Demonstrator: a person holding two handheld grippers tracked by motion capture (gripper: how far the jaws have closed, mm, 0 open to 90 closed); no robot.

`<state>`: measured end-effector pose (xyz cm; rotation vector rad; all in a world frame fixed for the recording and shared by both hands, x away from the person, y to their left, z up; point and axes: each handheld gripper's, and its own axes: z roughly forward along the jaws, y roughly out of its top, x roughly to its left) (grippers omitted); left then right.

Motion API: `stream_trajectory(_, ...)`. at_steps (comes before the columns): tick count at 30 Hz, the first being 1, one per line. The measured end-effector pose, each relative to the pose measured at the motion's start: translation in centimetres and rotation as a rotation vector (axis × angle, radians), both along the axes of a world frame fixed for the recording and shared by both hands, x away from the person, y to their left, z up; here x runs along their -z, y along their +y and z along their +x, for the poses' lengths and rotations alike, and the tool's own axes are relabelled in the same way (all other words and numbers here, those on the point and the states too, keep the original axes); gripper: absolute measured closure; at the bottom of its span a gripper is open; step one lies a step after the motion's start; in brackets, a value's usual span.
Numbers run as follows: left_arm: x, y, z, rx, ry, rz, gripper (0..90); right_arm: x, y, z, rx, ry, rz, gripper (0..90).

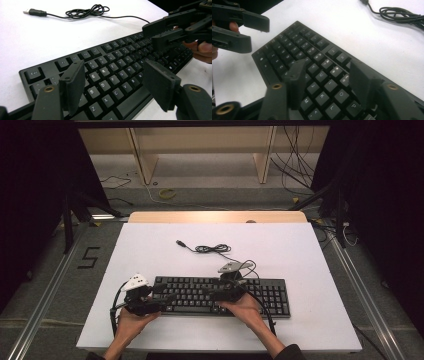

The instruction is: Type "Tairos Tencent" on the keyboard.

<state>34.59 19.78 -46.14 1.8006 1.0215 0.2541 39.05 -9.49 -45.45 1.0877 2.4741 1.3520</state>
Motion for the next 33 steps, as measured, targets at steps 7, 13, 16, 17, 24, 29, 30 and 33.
stream_trajectory(7,0.0,-0.7,0.4,0.002,0.008,0.005,43.8,-0.5,-0.6,-0.4,0.005,-0.009,0.009,37.9)
stream_trajectory(13,0.2,-1.0,0.9,-0.004,0.023,0.014,54.6,-0.8,-1.1,-0.7,0.007,-0.014,0.007,34.9)
stream_trajectory(16,0.3,-1.5,1.3,0.006,0.035,0.034,61.1,-0.9,-1.4,-0.9,0.008,-0.019,0.009,34.4)
stream_trajectory(17,0.4,-1.7,1.4,0.005,0.043,0.042,63.0,-1.0,-1.5,-1.0,0.009,-0.019,0.01,34.4)
stream_trajectory(24,0.9,-2.8,2.3,0.023,0.079,0.095,75.9,-1.2,-2.1,-1.1,0.015,-0.027,0.017,33.1)
stream_trajectory(29,1.3,-3.2,3.0,0.021,0.101,0.129,82.4,-1.2,-2.2,-1.1,0.019,-0.032,0.018,31.6)
stream_trajectory(30,1.4,-3.3,3.1,0.022,0.1,0.136,83.3,-1.2,-2.2,-1.2,0.018,-0.032,0.017,31.1)
stream_trajectory(33,1.5,-3.6,3.4,0.027,0.106,0.148,86.5,-1.1,-2.2,-1.2,0.017,-0.03,0.012,30.5)
